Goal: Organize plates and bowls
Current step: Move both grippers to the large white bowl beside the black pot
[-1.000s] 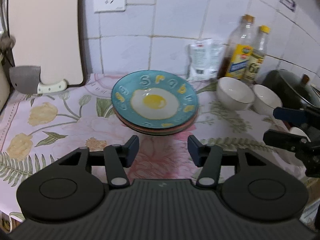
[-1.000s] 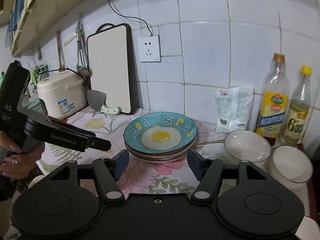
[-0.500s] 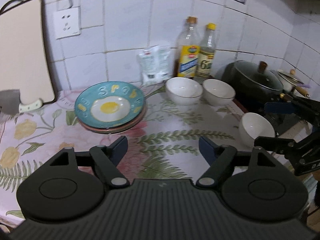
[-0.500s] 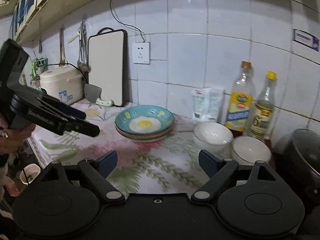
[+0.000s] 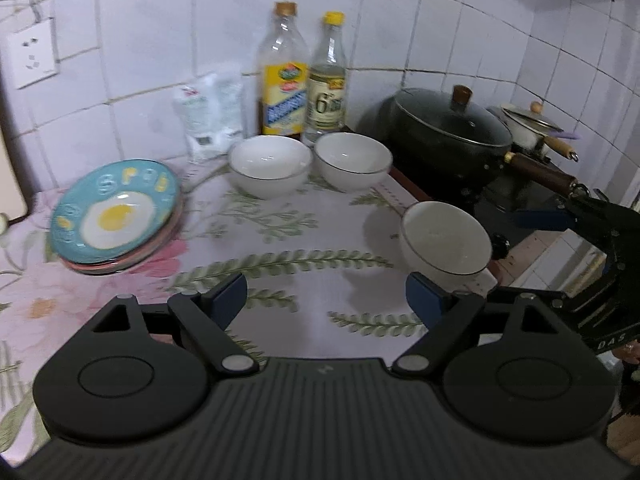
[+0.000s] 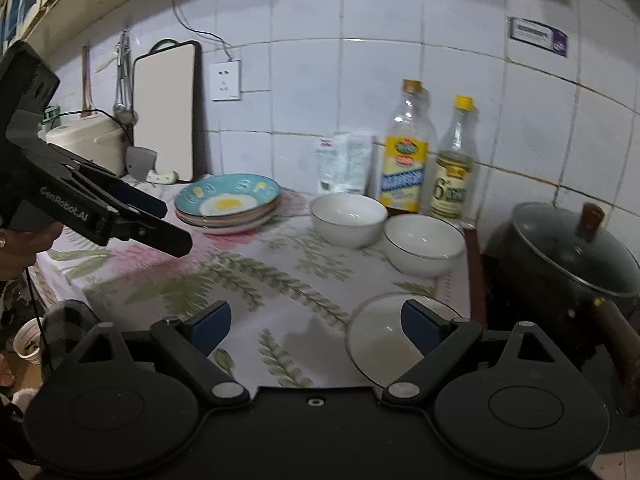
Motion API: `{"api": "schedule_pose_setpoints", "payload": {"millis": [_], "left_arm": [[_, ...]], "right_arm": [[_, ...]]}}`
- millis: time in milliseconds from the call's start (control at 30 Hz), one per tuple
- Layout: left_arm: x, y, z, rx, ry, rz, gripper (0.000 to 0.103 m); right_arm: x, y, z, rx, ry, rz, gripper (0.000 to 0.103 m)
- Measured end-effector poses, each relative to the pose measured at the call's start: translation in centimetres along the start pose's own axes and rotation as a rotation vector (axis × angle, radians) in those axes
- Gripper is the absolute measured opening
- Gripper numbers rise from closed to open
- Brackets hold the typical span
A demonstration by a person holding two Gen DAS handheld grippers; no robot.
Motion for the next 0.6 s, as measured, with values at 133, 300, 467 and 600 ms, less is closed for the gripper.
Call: {"api": "schedule_pose_setpoints", "payload": {"millis": [133,300,467,600], "left_arm": [[-1.7,-1.4,-0.5,0.020,-0.046,0.002,0.087],[-4.3,-3.7,-0.9,-0.007,-0.062,0.046,0.087],[-7.9,-5.7,-0.6,0.014,0.001,0.103,0.085],[-10.8,-6.7,-0.2,0.033,0.032,0.112,0.082]], "right_arm": [[0.1,-1.5,1.5,-0.001,-0.019,0.023,0.095],[-0.6,-3.6,3.8,-0.020,-0.036,0.064,0.096],[-2.5,-5.7,6.0,-0.050,0.018,0.077,0.096],[-4.3,-6.6,7.0,-0.063,0.034,0.058,0.096]]}}
Point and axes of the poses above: each gripper's, at about its wrist camera, not at the fingertips, and x roughly against the way its jaws point, y to its left, z to its underside, the point moved 6 cm from there along -x, roughly the way its jaws point, and after that the axes turned 4 degrees about -z, right-handed, at the moved point
